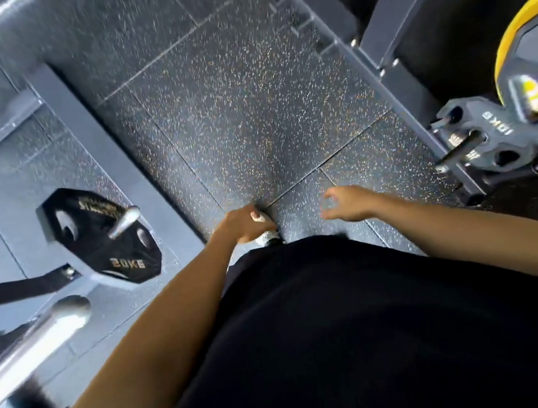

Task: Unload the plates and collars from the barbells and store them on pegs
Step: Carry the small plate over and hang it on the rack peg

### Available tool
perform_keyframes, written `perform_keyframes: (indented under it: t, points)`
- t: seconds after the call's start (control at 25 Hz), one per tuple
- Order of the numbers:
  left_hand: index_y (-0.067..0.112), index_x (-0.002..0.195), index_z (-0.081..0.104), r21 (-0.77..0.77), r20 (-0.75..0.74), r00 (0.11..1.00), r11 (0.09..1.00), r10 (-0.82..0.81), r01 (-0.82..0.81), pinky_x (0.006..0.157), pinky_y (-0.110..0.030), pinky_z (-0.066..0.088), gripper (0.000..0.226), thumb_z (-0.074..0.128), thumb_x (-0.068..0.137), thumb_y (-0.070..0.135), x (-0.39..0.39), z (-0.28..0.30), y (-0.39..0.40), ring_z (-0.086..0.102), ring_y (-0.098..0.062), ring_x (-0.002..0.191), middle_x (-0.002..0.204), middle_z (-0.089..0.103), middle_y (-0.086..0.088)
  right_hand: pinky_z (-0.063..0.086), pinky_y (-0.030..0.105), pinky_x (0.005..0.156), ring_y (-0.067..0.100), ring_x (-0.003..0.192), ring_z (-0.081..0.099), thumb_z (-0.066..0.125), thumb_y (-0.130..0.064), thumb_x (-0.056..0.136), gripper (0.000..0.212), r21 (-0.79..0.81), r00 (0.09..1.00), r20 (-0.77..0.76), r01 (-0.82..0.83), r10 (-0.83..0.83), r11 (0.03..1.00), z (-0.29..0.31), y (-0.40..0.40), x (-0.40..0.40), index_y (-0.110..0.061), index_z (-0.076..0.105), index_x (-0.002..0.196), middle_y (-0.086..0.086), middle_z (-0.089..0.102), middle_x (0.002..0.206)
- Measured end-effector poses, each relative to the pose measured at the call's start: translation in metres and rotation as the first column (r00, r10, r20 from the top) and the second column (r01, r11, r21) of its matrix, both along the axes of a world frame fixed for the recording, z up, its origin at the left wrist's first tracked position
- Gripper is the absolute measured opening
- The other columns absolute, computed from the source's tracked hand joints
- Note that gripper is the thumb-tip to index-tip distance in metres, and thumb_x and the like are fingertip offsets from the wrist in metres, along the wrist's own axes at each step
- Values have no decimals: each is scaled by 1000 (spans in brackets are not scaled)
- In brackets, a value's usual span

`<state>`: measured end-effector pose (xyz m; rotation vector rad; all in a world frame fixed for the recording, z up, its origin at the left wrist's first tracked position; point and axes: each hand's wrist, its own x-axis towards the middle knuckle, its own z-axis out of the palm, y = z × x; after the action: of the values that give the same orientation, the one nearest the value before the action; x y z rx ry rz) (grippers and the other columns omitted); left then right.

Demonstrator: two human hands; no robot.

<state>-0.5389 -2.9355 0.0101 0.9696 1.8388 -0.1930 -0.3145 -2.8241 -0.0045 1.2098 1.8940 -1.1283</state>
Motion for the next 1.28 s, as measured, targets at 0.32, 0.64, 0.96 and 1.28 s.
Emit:
perform_keyframes:
  t: [0.32,0.64,0.96,1.28]
  points:
    - [11,129,54,-132,106,993,991,52,-38,96,-29,37,49,57,93,44,-63,-20,-11,50,-27,125,137,54,-11,42,36,99,24,115,55,56,-43,93,45,-104,988,108,-97,108,990,-3,40,-54,-13,56,127,7,56,132]
    - [9,123,55,-80,66,994,994,85,-80,94,-33,41,43,55,95,41,-158,-29,41,53,-30,118,128,60,-14,45,33,93,23,109,58,60,-40,91,38,42,999,4,-40,39,998,-6,102,-173,-16,60,120,5,62,124]
    - [8,122,56,-182,108,994,983,12,8,96,-34,43,38,53,96,35,-242,-50,119,56,-31,116,126,61,-14,44,31,93,24,111,57,58,-40,92,37,-50,992,61,-112,115,992,-31,185,-275,-15,62,119,6,61,125]
    - [9,125,56,-118,20,995,988,98,-95,95,-36,42,42,54,96,39,-406,-31,307,54,-32,118,131,57,-15,50,36,89,22,99,61,56,-36,95,34,-78,994,25,-108,110,991,-23,390,-413,-10,60,116,9,63,116]
